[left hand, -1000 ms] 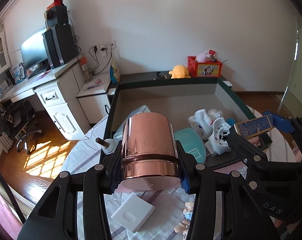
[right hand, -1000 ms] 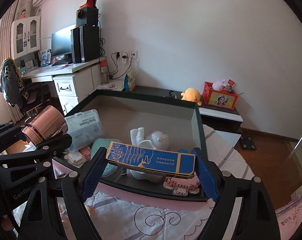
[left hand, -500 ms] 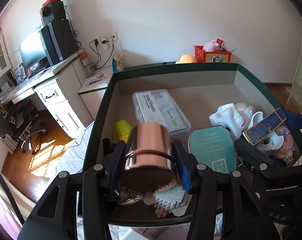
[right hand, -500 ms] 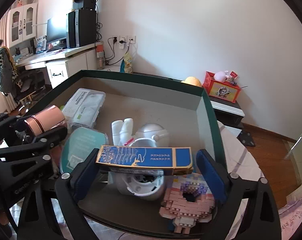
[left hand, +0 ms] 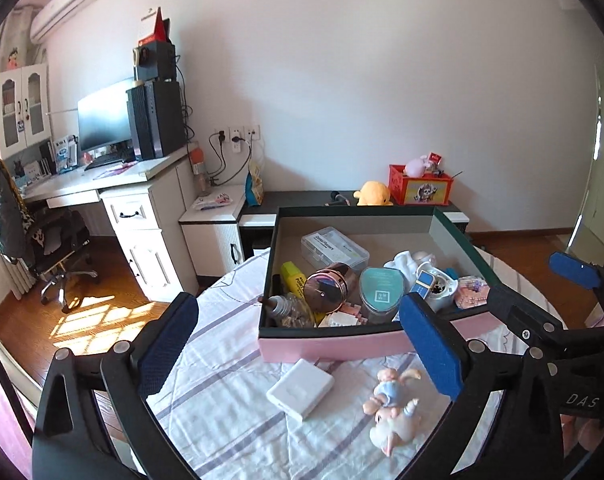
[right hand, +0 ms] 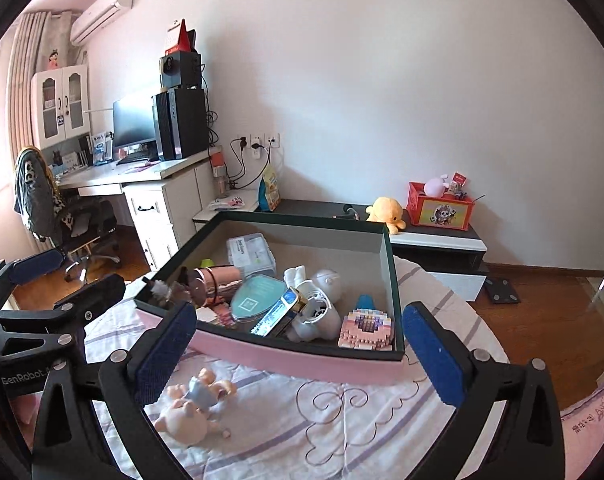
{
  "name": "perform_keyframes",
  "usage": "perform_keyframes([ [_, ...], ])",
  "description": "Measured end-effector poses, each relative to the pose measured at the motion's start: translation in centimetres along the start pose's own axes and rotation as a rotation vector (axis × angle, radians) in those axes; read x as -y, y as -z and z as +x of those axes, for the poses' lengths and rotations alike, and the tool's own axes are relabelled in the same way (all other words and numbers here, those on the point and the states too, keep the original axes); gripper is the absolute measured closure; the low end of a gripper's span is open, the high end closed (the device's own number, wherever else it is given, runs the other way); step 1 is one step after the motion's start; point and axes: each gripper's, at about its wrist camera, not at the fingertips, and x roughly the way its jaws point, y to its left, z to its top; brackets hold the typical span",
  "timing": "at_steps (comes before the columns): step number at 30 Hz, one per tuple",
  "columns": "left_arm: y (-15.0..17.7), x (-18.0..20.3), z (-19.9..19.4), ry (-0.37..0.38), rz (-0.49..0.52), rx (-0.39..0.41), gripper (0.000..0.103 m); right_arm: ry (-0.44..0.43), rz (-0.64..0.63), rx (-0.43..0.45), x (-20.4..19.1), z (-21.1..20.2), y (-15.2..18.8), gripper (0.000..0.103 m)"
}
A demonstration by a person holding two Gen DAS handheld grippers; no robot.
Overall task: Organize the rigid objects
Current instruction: 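Withdraw both tools from the box back over the bed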
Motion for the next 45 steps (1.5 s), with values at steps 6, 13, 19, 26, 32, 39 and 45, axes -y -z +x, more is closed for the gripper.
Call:
perform_keyframes([
  [6, 1.1, -0.2, -8.4, -0.048, 0.011, 0.097, 0.0, 0.016, 0.017, 0.121, -1.5, -8.1, 0.4, 0.0],
  [13, 2.2, 0.0, -16.4, -0.062, -0.004, 0.179, 0.0, 0.058, 0.007, 0.215, -3.1, -16.1, 1.0, 0.0],
  [19, 3.4, 0.3, -21.3, -0.047, -0.012, 0.23, 0.0, 0.073, 0.016, 0.265, -3.7, -21.0, 2.4, 0.0],
  [26, 4.0, 1.1, -24.5, -0.038, -0.001, 0.267, 0.0, 0.092, 0.016, 0.307, -3.8, -24.0, 3.2, 0.0],
  [32, 4.4, 1.2, -25.2, -0.05, -0.001, 0.274, 0.0, 0.097, 0.011, 0.309, -4.0, -24.5, 3.3, 0.0],
  [39, 4.8, 1.3, -25.3, -0.048, 0.0, 0.266, 0.0, 0.094, 0.01, 0.297, -4.0, -23.5, 3.6, 0.0],
  [45, 5.2, 1.1, -23.1, -0.045, 0.0, 0.217, 0.0, 0.088, 0.013, 0.25, -3.8, -21.2, 4.0, 0.0],
])
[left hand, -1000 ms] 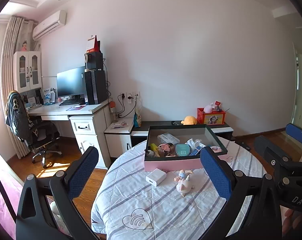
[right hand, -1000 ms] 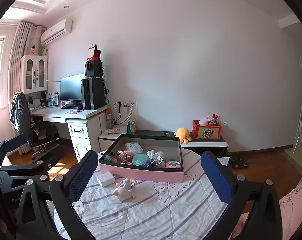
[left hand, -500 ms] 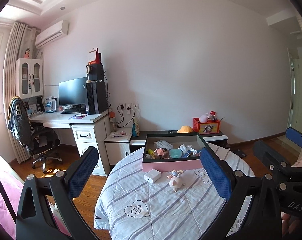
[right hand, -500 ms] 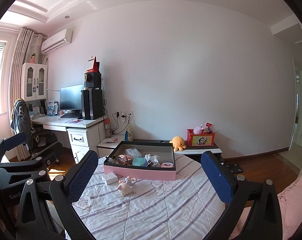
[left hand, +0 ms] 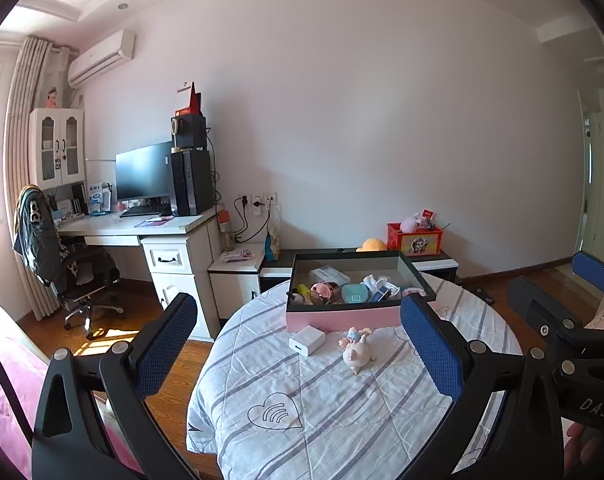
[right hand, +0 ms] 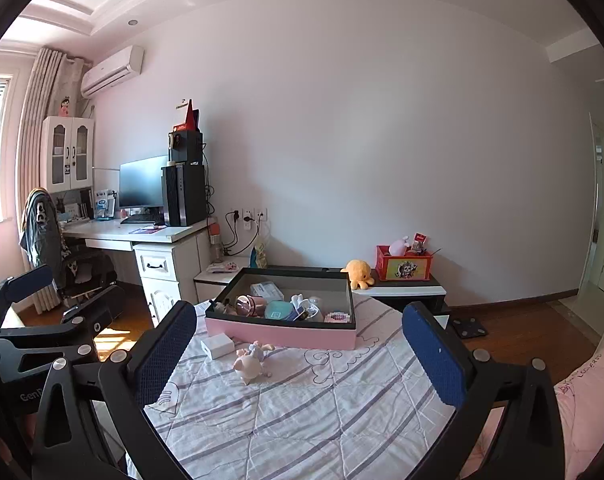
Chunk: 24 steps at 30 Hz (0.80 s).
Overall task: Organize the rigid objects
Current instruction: 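Withdraw both tools from the box back over the bed, then grasp the white charger with the left gripper while the right gripper grasps the pig figurine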
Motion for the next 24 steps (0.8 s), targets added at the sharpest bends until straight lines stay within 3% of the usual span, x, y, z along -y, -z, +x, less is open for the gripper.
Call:
perform_keyframes([
  [6, 2.0, -0.4, 5.1, 0.016, 0.001, -0.113, 0.0, -0.004, 0.001, -0.09, 0.1, 4.1, 1.8, 0.0],
  [13, 5.6, -1.3, 12.1, 0.026, -0.017, -0.283, 0.0, -0.042, 0.009, -0.257, -0.3, 11.0, 5.0, 0.0],
  [19, 8.3, -3.6, 17.5, -0.026, -0.046, -0.392, 0.0, -0.113, 0.04, -0.409, -1.4, 17.5, 7.8, 0.0],
  [24, 9.6, -5.3, 21.0, -0.059, -0.051, -0.439, 0.0, -0.143, 0.045, -0.508, -3.2, 22.6, 9.3, 0.0],
])
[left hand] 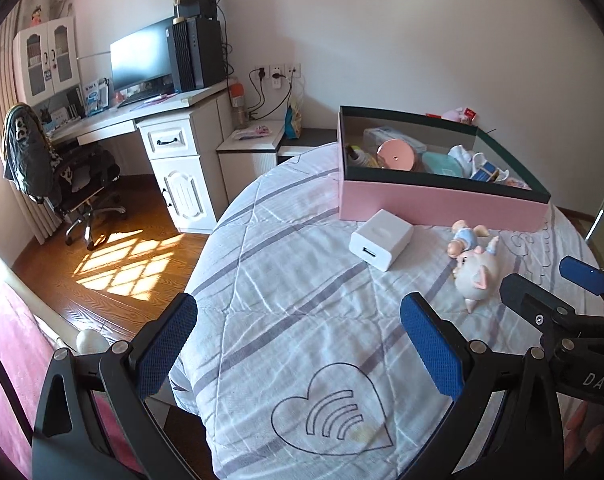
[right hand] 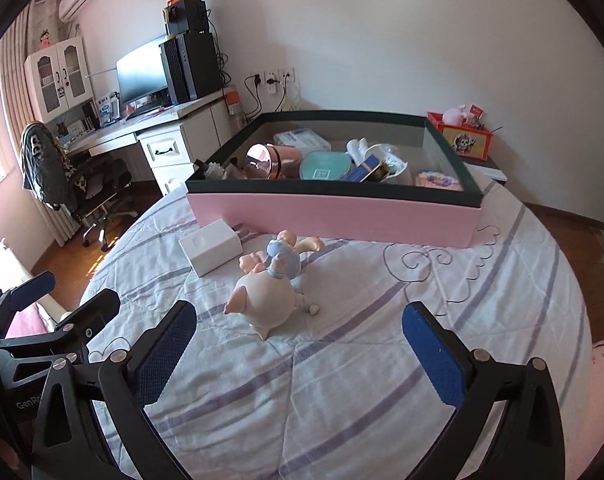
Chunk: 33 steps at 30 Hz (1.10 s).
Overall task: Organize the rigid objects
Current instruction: 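Grasp the white charger with the left gripper while the right gripper grasps the pig figurine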
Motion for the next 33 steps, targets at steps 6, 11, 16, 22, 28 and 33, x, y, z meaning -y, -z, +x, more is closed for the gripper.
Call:
perform_keyframes([
  [6, -0.9, -1.1, 3.6, -0.023, -0.001, -0.042, 0.0, 0.004, -0.006, -0.093, -0.8, 5.0, -1.2, 0.0],
  [11, -1.7, 0.1, 5.4, 0.023, 0.026, -0.066, 0.0, 0.0, -0.004, -0.149, 0.0, 6.9, -1.3, 0.026],
  [16, -2.8, 3.0, 6.8, 0.109, 0.08, -0.086, 0.0, -0.035, -0.054, -0.135, 1.4, 5.6, -1.2, 0.054],
  [22, -4.1, 6.2, 10.3, 0.168, 0.143, -0.171, 0.0, 0.008, -0.058, -0.12, 3.6, 4.2, -0.4, 0.061],
  [28, -4.7, 8.6, 11.6, 0.182, 0.217, -0.188, 0.027, -0.003, -0.033, -0.134, 4.6, 5.2, -0.6, 0.061],
  [33, -4.6, 9.6, 11.0, 0.179, 0.263, -0.162, 0.043, -0.018, -0.035, -0.142, 4.8, 6.4, -1.6, 0.057],
])
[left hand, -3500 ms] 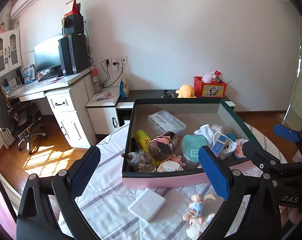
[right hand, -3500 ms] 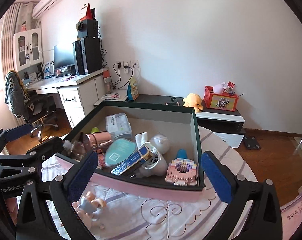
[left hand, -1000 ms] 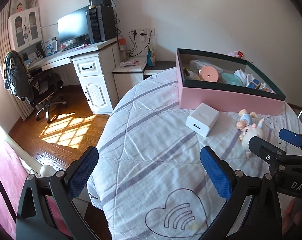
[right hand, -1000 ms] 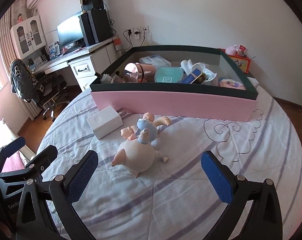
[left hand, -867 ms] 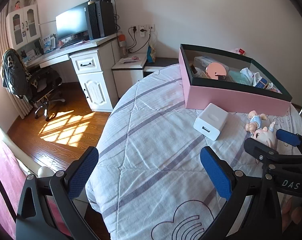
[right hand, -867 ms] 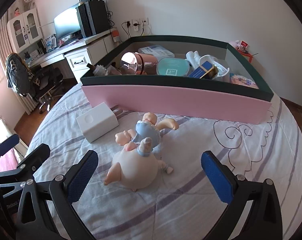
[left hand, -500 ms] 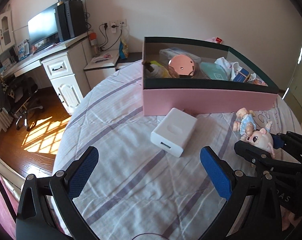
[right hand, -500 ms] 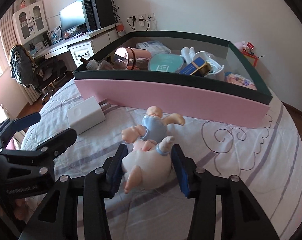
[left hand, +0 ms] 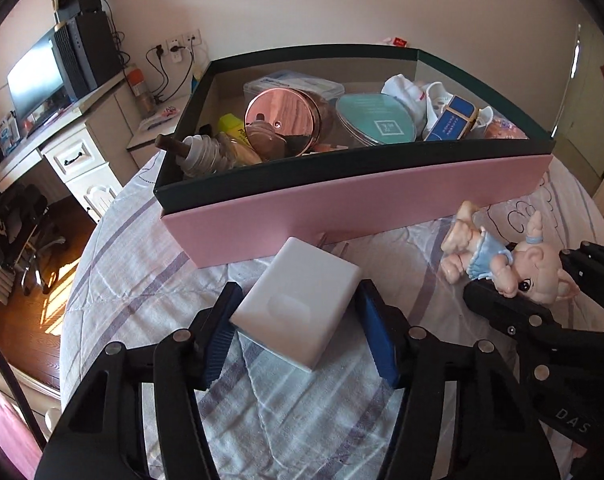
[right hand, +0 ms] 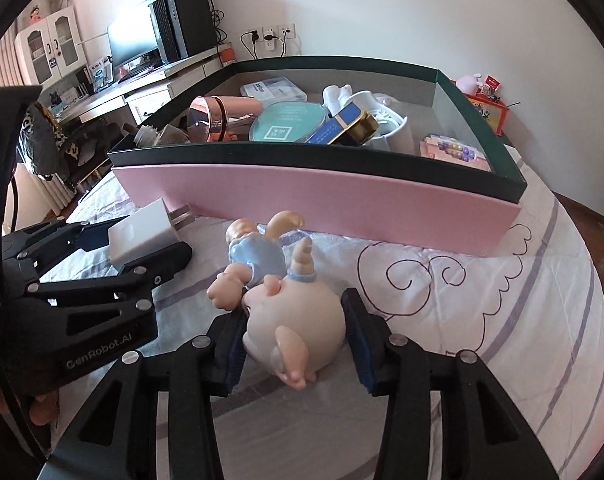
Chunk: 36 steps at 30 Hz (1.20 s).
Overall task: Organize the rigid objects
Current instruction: 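Grasp the white charger with the left gripper while the right gripper grasps the pig figurine, then lift and carry the charger and pig figurine toward the pink box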
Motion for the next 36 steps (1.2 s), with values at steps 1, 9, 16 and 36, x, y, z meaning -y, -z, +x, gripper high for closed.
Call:
perform_keyframes([
  [1, 0.1, 0.0, -0.2, -0.006, 0.002, 0.003, 0.043, 0.0, -0.004, 0.001, -0.2, 0.1, -0.2, 0.057],
  [9, 1.7, -0.1, -2.2, -0.03, -0.035, 0.019, 0.044, -0.078, -0.011, 0.026, -0.1, -0.4, 0.0, 0.058],
  [16, 4.2, 0.1, -6.8, -0.022, -0.119, 0.103, 0.044, -0.097, 0.055, 0.154, 0.6, -5.4, 2.2, 0.058],
  [36, 9.0, 3.8, -32.0, -0.102, -0.196, 0.607, 0.043, 0.0, -0.053, 0.654, -6.1, -29.3, 6.5, 0.057],
])
